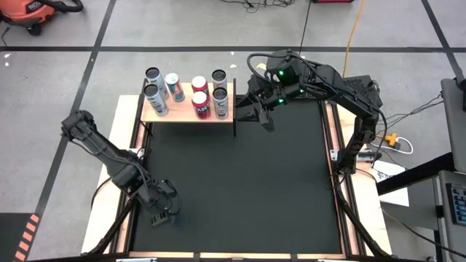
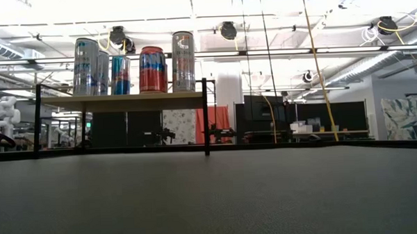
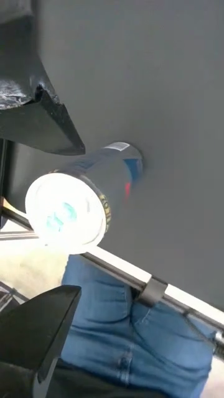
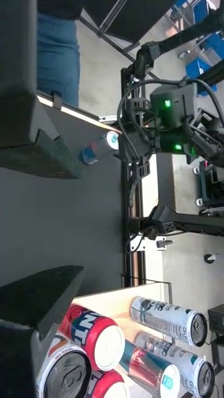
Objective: Place canned beverage on shelf
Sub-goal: Put the blue soda can aligned with the other blue soda can on the shelf
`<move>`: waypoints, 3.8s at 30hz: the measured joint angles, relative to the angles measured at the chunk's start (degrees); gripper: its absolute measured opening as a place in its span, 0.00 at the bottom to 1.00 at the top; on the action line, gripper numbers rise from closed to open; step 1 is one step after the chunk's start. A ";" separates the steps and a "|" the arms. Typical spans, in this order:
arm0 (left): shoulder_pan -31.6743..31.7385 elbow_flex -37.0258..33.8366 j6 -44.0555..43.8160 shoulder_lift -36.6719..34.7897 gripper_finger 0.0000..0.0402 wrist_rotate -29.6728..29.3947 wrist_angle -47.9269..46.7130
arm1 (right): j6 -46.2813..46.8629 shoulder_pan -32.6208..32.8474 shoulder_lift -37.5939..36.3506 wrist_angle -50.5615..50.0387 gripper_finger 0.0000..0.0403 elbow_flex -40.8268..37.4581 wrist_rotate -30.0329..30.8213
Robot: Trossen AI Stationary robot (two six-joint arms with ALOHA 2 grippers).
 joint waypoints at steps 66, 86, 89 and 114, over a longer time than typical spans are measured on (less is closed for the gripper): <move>2.71 0.39 10.58 7.49 0.59 2.57 -1.93 | -1.90 0.00 0.00 -3.16 0.54 0.00 -0.02; 21.05 14.88 39.18 7.55 0.57 -1.01 -23.82 | -2.49 0.00 0.00 -5.90 0.54 0.00 0.00; 24.04 18.79 44.10 7.53 0.57 -4.21 -25.41 | -2.49 0.00 0.00 -6.02 0.54 0.00 0.00; 56.04 38.90 76.20 7.51 0.57 -12.47 -36.94 | -2.91 0.00 0.00 -6.58 0.54 0.00 0.00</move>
